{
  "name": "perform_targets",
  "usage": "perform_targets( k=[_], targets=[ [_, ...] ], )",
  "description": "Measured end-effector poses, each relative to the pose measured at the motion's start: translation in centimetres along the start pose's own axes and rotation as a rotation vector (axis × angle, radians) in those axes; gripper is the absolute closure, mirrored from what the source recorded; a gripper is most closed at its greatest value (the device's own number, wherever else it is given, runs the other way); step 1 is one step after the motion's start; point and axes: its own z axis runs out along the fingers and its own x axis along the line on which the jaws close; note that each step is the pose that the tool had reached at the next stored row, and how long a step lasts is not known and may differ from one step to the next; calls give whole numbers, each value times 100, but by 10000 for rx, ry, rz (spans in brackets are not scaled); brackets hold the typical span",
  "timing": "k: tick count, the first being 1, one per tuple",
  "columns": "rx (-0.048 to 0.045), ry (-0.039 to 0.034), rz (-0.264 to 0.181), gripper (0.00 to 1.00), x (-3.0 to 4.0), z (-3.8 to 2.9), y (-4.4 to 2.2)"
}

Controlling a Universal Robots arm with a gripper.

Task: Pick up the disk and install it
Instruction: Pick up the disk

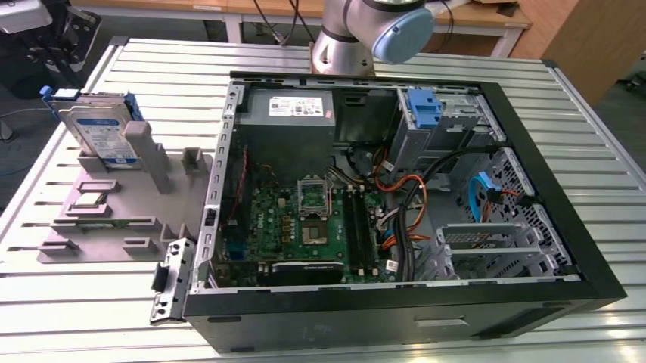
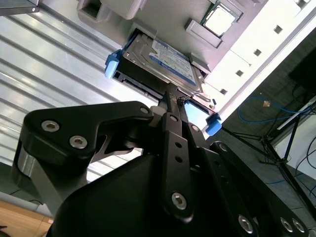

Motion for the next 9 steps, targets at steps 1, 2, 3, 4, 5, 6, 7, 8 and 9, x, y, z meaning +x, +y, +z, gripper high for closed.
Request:
perform_targets(
  k=[1, 2, 3, 4, 5, 6, 7, 8, 9],
  targets=[
    [0, 0, -1, 89, 0, 0, 0],
    [0, 0, -2, 89, 0, 0, 0],
    [0, 0, -4, 89, 0, 0, 0],
    [0, 0, -16, 89, 0, 0, 0],
    [-1, 3, -45, 89, 0, 0, 0],
    [-3, 3, -85, 89, 0, 0, 0],
    [-4, 6, -136, 89, 0, 0, 0],
    [-6, 9, -200, 89, 0, 0, 0],
    [-8, 11, -269, 89, 0, 0, 0]
  ],
)
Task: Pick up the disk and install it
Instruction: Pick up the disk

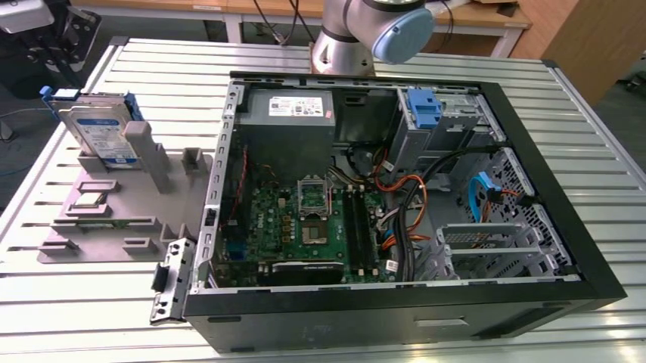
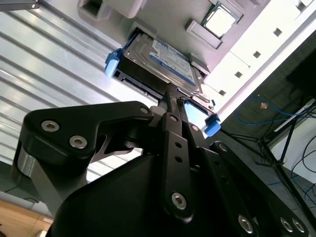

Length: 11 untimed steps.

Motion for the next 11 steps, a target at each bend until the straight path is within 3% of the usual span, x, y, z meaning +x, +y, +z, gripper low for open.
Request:
perform_targets(
  k=[11],
  targets=[
    [-34, 46, -1143, 89, 0, 0, 0]
  ],
)
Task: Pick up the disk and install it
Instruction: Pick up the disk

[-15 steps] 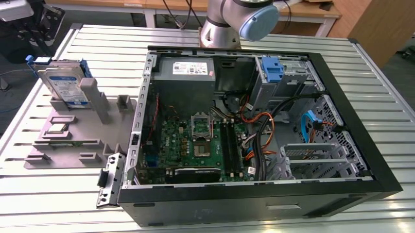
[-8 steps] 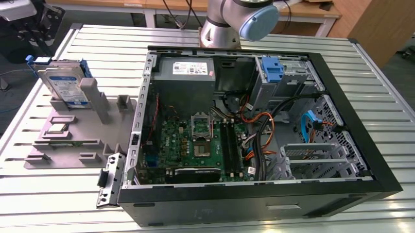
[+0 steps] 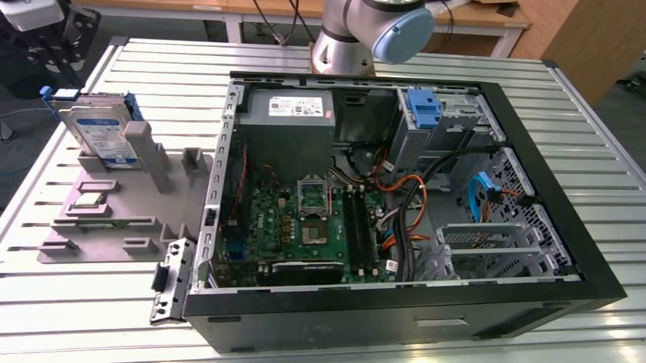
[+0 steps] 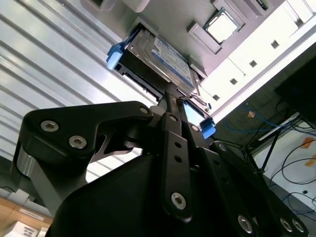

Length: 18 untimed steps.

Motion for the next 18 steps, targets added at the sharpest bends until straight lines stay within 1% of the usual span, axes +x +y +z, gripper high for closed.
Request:
perform_targets(
  k=[5, 18],
  targets=[
    [-15, 17, -497, 89, 0, 0, 0],
    [-68, 75, -2142, 89, 0, 1, 0]
  ],
)
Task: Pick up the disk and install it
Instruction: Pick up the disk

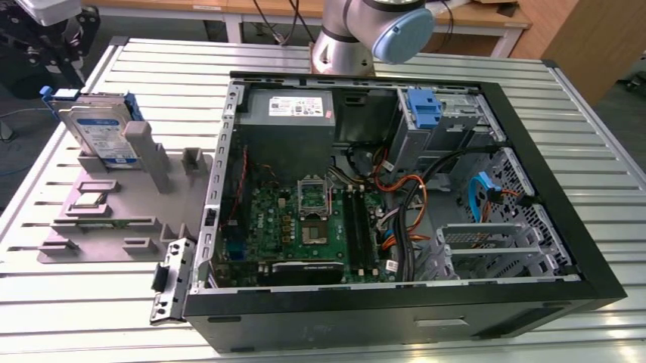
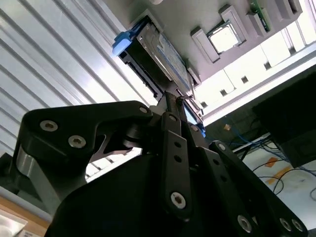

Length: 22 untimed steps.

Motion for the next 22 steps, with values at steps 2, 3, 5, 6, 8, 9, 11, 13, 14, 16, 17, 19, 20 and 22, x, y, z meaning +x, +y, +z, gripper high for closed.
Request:
perform_targets(
  k=[2, 3, 5, 6, 8, 9, 11, 13, 14, 16, 17, 19, 20, 22],
  targets=[
    [-8, 10, -238, 89, 0, 0, 0],
    [-11, 14, -337, 89, 0, 0, 0],
    [-16, 20, -511, 89, 0, 0, 0],
    [-18, 22, -594, 89, 0, 0, 0],
    [-24, 29, -785, 89, 0, 1, 0],
    [-27, 33, -892, 89, 0, 1, 0],
    [-34, 42, -1115, 89, 0, 1, 0],
    [-40, 49, -1316, 89, 0, 2, 0],
    [-42, 52, -1391, 89, 0, 1, 0],
    [-44, 55, -1437, 89, 0, 1, 0],
    [-44, 55, -1438, 89, 0, 1, 0],
    [-44, 55, -1442, 89, 0, 1, 0],
    [-44, 54, -1442, 89, 0, 2, 0],
    [-44, 55, -1442, 89, 0, 1, 0]
  ],
)
